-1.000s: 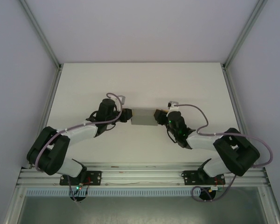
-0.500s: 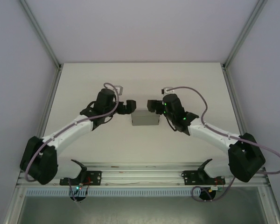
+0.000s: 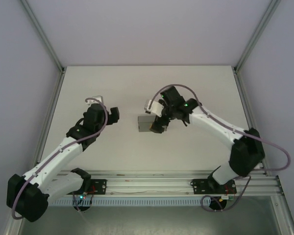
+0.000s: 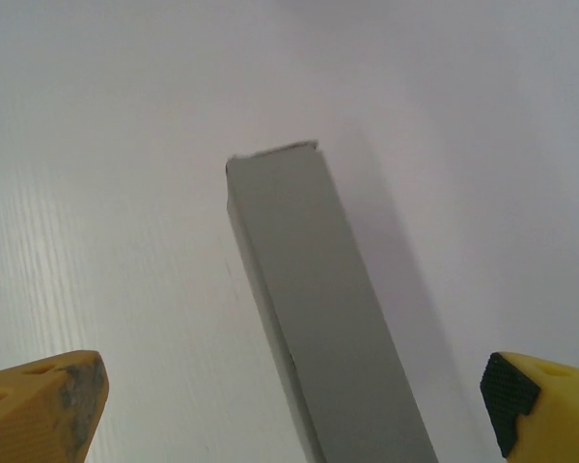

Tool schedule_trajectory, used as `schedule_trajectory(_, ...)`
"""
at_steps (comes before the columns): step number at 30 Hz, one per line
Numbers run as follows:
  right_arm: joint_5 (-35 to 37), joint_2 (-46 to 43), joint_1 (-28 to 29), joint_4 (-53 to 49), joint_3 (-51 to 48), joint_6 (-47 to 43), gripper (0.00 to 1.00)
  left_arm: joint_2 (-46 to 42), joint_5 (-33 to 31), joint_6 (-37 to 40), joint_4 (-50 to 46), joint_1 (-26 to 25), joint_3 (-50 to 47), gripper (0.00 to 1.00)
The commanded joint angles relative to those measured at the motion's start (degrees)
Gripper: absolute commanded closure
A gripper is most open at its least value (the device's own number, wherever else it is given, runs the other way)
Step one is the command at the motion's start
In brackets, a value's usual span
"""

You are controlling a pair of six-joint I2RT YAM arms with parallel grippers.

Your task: Assemble paper box

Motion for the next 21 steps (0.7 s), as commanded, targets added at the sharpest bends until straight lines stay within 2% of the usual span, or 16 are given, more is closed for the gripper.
schedule_trajectory(1, 3.3, 6.3, 0.0, -9.3, 5.1, -11.2, 0.00, -1.8, -5.2, -1.7, -3.1, 0.3, -1.5, 0.00)
schedule_trajectory(5, 5.3, 14.2, 0.1, -13.3, 12.0, -11.9, 0.04, -1.9, -5.7, -0.9, -4.1, 0.3, -1.1, 0.00)
schedule_trajectory(13, 8.3, 22.5, 2.0, -17.7, 18.6, -11.3, 0.32, -2.4, -3.1, 0.4, -4.4, 0.3, 0.1, 0.00)
schedule_trajectory(17, 14.0, 23.8, 3.6, -18.1, 19.2, -11.2, 0.58, -2.8, -2.8, 0.9, -4.7, 0.3, 0.6, 0.00)
schedule_trajectory(21, 19.6, 23.3, 4.3, -15.5, 19.0, -9.8, 0.62, -3.7, -1.3, 1.2, -4.5, 0.3, 0.7, 0.00)
